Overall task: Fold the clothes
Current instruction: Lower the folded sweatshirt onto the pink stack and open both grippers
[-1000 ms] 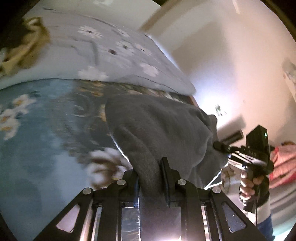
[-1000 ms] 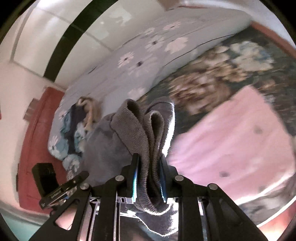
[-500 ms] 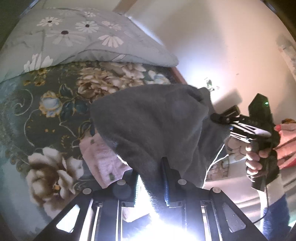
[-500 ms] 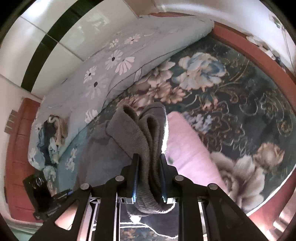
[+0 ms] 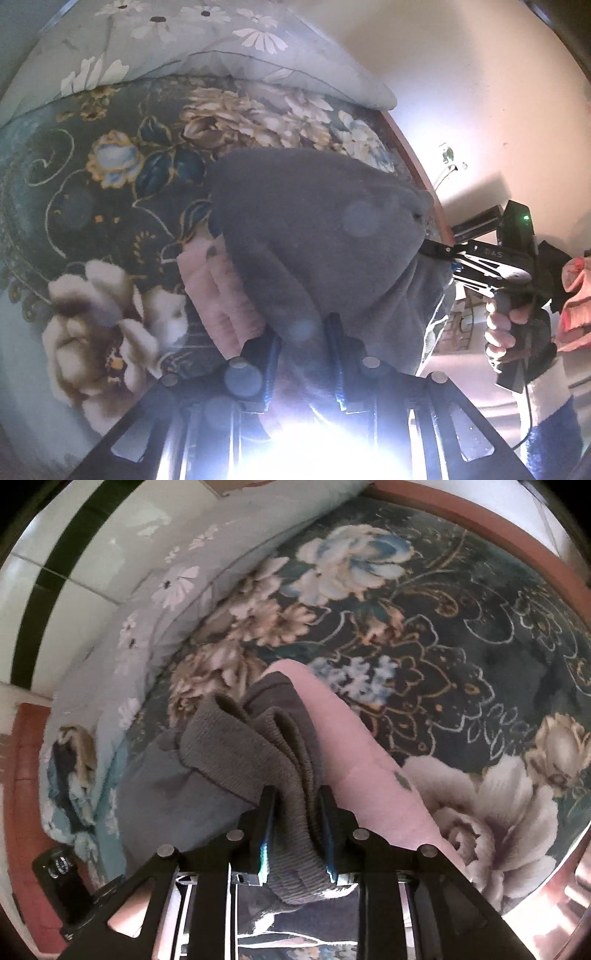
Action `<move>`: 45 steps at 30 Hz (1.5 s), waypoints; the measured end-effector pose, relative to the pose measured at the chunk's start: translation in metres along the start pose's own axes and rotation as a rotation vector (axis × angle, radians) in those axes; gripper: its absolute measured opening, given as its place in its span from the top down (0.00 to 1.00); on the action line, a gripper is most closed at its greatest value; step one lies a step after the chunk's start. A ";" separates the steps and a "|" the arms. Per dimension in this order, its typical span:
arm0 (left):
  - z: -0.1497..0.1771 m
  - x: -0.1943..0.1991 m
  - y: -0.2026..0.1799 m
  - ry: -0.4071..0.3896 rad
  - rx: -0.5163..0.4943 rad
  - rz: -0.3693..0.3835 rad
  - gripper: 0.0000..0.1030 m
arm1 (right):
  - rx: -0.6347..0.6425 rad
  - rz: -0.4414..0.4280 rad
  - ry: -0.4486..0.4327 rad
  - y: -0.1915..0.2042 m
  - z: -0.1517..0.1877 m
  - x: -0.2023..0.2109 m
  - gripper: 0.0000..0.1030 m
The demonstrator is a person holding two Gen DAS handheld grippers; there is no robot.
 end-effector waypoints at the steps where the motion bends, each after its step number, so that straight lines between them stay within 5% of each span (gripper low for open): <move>1: 0.001 0.003 -0.001 0.000 -0.006 0.002 0.73 | -0.003 0.010 0.000 0.001 0.000 0.000 0.76; 11: -0.009 0.059 -0.013 -0.114 -0.106 -0.080 0.65 | 0.032 0.123 -0.092 0.005 0.007 0.056 0.71; 17: 0.000 0.035 -0.054 -0.081 -0.234 -0.095 0.63 | 0.176 0.074 -0.103 0.052 0.026 0.055 0.70; 20: 0.019 0.014 -0.062 -0.039 -0.294 -0.127 0.63 | 0.268 0.118 -0.064 0.066 0.042 0.036 0.69; 24: 0.029 -0.002 -0.049 -0.008 -0.260 -0.132 0.62 | 0.286 0.202 -0.060 0.052 0.056 0.023 0.69; 35: 0.034 0.001 -0.047 -0.013 -0.247 -0.154 0.61 | 0.211 0.225 -0.086 0.040 0.065 0.013 0.65; 45: 0.066 0.030 -0.026 -0.038 -0.197 -0.190 0.46 | 0.213 0.143 -0.133 0.081 0.123 0.024 0.65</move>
Point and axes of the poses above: each gripper's, at about its wrist camera, not at the fingertips, and x roughly against the way its jaws point, y to its left, z to its underside, the point moved 3 cm from there along -x, roughly the way its jaws point, and after that the axes turned 4 degrees about x, right-handed, at the moved point
